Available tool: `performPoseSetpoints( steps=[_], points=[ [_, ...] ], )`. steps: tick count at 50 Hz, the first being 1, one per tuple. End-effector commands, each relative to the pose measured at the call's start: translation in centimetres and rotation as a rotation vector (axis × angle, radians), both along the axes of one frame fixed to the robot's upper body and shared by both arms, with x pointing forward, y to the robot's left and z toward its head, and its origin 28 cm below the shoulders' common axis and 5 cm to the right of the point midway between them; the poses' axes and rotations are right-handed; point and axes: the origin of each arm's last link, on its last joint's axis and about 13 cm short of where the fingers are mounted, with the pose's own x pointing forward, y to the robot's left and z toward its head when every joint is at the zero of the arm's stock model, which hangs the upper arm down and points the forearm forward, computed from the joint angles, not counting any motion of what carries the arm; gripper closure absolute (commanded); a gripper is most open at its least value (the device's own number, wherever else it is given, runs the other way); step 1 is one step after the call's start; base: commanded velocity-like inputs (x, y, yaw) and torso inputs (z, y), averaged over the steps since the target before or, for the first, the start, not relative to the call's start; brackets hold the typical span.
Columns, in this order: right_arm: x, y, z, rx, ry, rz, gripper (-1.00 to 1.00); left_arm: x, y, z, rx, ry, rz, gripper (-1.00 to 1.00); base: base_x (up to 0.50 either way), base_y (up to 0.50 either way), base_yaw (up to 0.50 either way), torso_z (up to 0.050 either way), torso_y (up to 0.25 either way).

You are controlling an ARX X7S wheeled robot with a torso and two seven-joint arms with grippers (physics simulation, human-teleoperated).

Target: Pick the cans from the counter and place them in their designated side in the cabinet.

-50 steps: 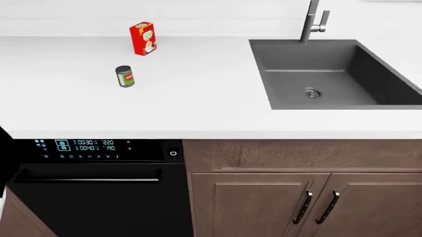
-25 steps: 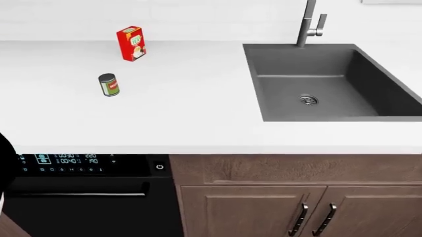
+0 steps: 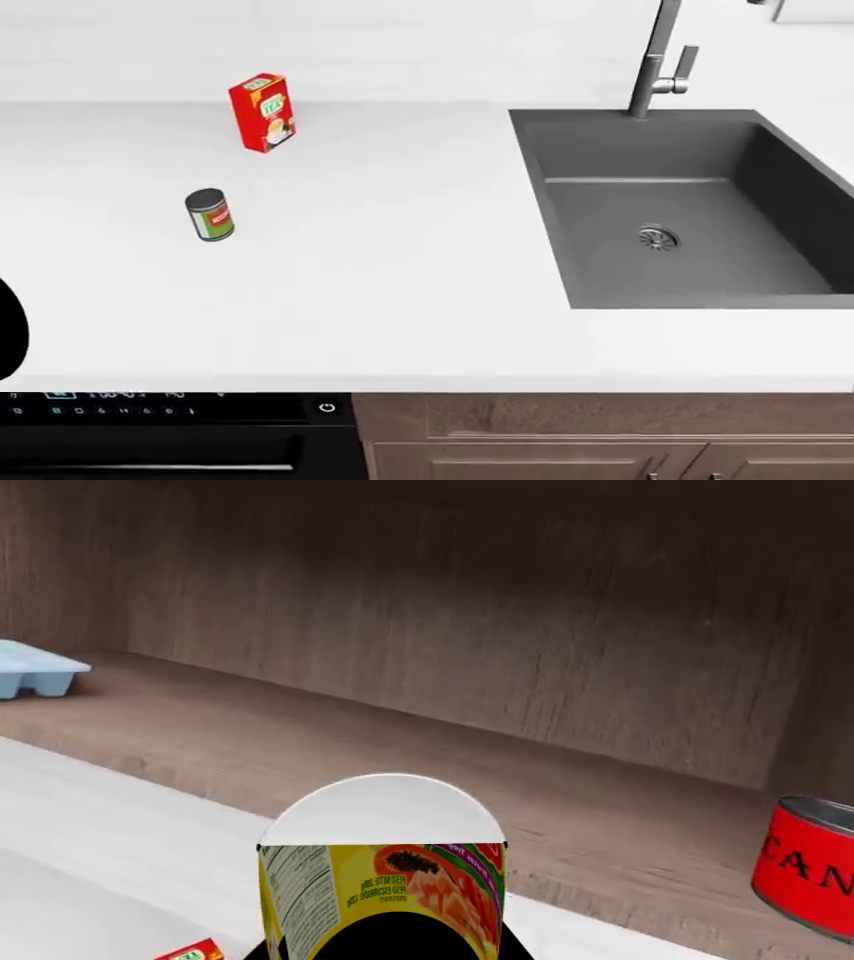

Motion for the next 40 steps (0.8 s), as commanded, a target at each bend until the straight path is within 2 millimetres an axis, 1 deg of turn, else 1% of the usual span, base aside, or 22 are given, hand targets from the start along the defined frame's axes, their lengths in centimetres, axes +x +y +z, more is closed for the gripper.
performPoseSetpoints(
  steps=[1, 8, 14, 31, 37, 40],
  points=[
    [-0.16, -0.04, 0.22, -0.005, -0.012, 0.002, 1.0, 0.1, -0.14, -0.12, 0.006, -0.002, -0.008, -1.0, 0.33, 0.0, 0.0, 0.0, 0.0],
    [-0.16, -0.04, 0.22, -0.005, -0.012, 0.002, 1.0, 0.32, -0.13, -0.25, 0.004, -0.003, -0.005, -1.0, 0.33, -0.08, 0.0, 0.0, 0.0],
    [-0.16, -0.04, 0.22, -0.005, -0.012, 0.002, 1.0, 0.1, -0.1, -0.11, 0.003, -0.003, -0.003, -1.0, 0.32, -0.34, 0.0, 0.0, 0.002],
    [-0.16, -0.04, 0.22, -0.005, -0.012, 0.002, 1.0, -0.21, -0.13, 0.27, 0.006, -0.006, -0.001, -1.0, 0.21, -0.01, 0.0, 0.0, 0.001],
    [-0.16, -0.04, 0.22, -0.005, -0.012, 0.002, 1.0, -0.13, -0.14, 0.2, 0.006, -0.007, -0.001, -1.0, 0.19, -0.33, 0.0, 0.0, 0.002],
    [-0.16, -0.04, 0.22, -0.005, -0.012, 0.002, 1.0, -0.16, -0.15, 0.25, 0.006, -0.007, -0.002, -1.0, 0.17, -0.01, 0.0, 0.0, 0.0]
  ],
)
